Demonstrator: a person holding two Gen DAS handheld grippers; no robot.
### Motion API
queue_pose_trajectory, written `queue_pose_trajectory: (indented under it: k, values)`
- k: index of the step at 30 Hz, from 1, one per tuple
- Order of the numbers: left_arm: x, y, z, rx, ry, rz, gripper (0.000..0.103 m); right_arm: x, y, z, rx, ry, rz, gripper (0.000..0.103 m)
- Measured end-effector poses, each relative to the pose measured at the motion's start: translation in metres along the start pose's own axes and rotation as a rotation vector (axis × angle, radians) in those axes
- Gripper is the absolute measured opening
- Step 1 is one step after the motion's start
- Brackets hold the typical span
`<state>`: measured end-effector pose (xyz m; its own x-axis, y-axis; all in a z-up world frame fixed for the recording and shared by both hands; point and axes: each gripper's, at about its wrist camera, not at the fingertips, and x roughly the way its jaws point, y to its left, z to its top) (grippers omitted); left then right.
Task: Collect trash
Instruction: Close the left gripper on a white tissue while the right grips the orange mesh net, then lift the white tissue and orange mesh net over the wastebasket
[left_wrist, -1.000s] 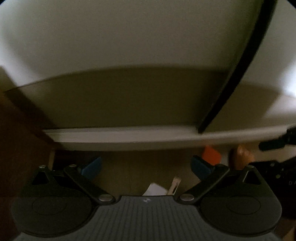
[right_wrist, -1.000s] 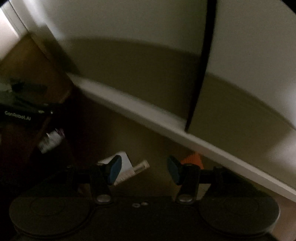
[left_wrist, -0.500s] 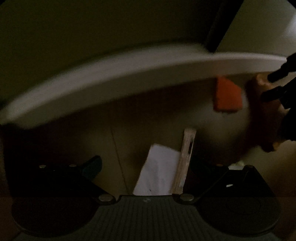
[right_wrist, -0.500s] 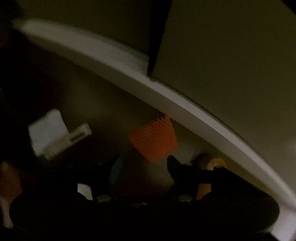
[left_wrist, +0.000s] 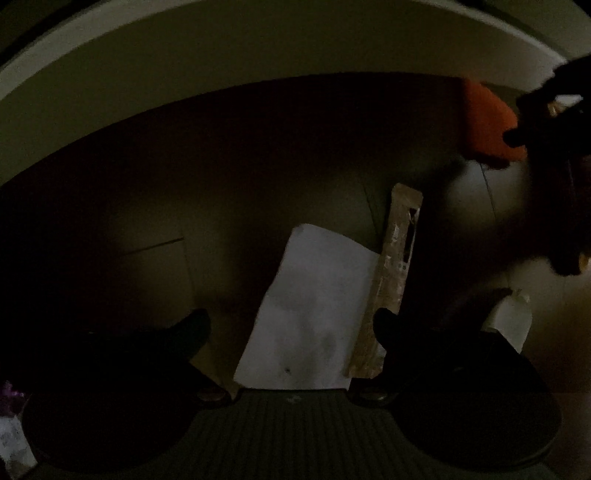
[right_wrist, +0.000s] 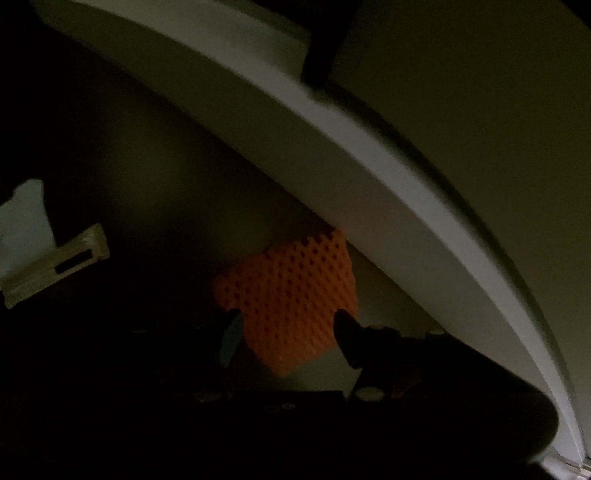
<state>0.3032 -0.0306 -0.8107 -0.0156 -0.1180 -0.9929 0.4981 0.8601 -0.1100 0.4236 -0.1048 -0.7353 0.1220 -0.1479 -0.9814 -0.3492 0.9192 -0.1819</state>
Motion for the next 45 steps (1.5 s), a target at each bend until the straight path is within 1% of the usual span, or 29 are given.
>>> queue_pose_trajectory:
  k: [3,5,6,8,9,10,13,15,17,18,19,20,21,22,23,25,27,30,32,34,37,39,42,45]
  values:
    - [0.009,-0.003,0.003,0.013,0.004,-0.013,0.084,0.01,-0.002,-0.001,0.021,0.005,0.006,0.053]
    - [0.013,-0.004,0.003,0.021,0.006,-0.012,0.082,0.014,-0.004,0.0,0.037,0.004,0.019,0.053]
    - [0.014,-0.004,0.004,0.024,0.006,-0.014,0.079,0.015,-0.005,0.0,0.042,0.001,0.024,0.053]
    - [0.017,-0.004,0.004,0.028,0.014,-0.021,0.07,0.018,-0.006,0.001,0.049,0.003,0.034,0.052]
    - [0.017,-0.003,0.003,0.031,0.017,-0.021,0.061,0.02,-0.007,0.001,0.052,0.004,0.037,0.052]
    - [0.017,-0.003,0.003,0.034,0.019,-0.021,0.058,0.021,-0.008,0.002,0.057,0.005,0.042,0.051]
    - [0.019,-0.004,0.002,0.042,0.018,-0.015,0.058,0.023,-0.01,0.0,0.054,0.0,0.043,0.051]
    - [0.019,-0.004,0.002,0.044,0.009,-0.01,0.052,0.024,-0.009,-0.002,0.035,-0.005,0.038,0.051]
    - [0.019,-0.005,0.003,0.048,0.0,-0.001,0.05,0.024,-0.006,-0.003,0.012,-0.01,0.023,0.049]
    - [0.019,-0.007,0.003,0.06,-0.005,0.015,0.042,0.024,-0.004,-0.004,0.001,-0.01,0.016,0.048]
    - [0.019,-0.01,0.003,0.072,-0.01,0.029,0.033,0.024,0.001,-0.004,-0.006,-0.01,0.014,0.043]
    - [0.018,-0.011,0.003,0.077,-0.011,0.03,0.03,0.022,0.003,-0.002,-0.013,-0.009,0.018,0.04]
    - [0.018,-0.012,0.004,0.076,-0.01,0.02,0.025,0.02,0.006,-0.002,-0.023,-0.008,0.024,0.031]
    - [0.019,-0.012,0.005,0.076,-0.008,0.015,0.021,0.02,0.008,-0.002,-0.034,-0.006,0.016,0.027]
    - [0.019,-0.012,0.006,0.074,-0.004,0.014,0.02,0.02,0.011,-0.002,-0.05,-0.006,0.014,0.024]
    - [0.019,-0.011,0.006,0.068,0.002,0.009,0.017,0.018,0.014,-0.003,-0.076,-0.005,0.014,0.007]
    - [0.017,-0.01,0.004,0.062,0.002,0.011,0.015,0.014,0.018,-0.003,-0.113,-0.002,0.013,0.006]
    - [0.007,-0.004,0.002,0.035,-0.003,0.028,0.014,-0.002,0.022,-0.003,-0.145,-0.019,0.036,0.006]
    - [-0.004,-0.001,0.001,0.01,-0.024,0.02,0.013,-0.015,0.022,-0.004,-0.167,-0.032,0.048,0.006]
    - [-0.019,0.002,0.0,0.001,-0.043,0.028,0.011,-0.032,0.021,-0.005,-0.19,-0.051,0.065,0.006]
    - [-0.044,0.003,-0.002,-0.004,-0.075,0.023,0.011,-0.066,0.024,-0.004,-0.2,-0.094,0.092,0.006]
    - [-0.064,0.003,-0.003,-0.005,-0.094,0.032,0.01,-0.087,0.023,0.007,-0.185,-0.12,0.104,0.006]
    - [-0.099,0.005,-0.009,-0.024,-0.118,0.041,0.01,-0.137,0.027,0.013,-0.149,-0.175,0.124,0.006]
    - [-0.137,0.002,-0.001,-0.033,-0.16,0.057,0.01,-0.187,0.026,0.016,-0.118,-0.227,0.142,0.006]
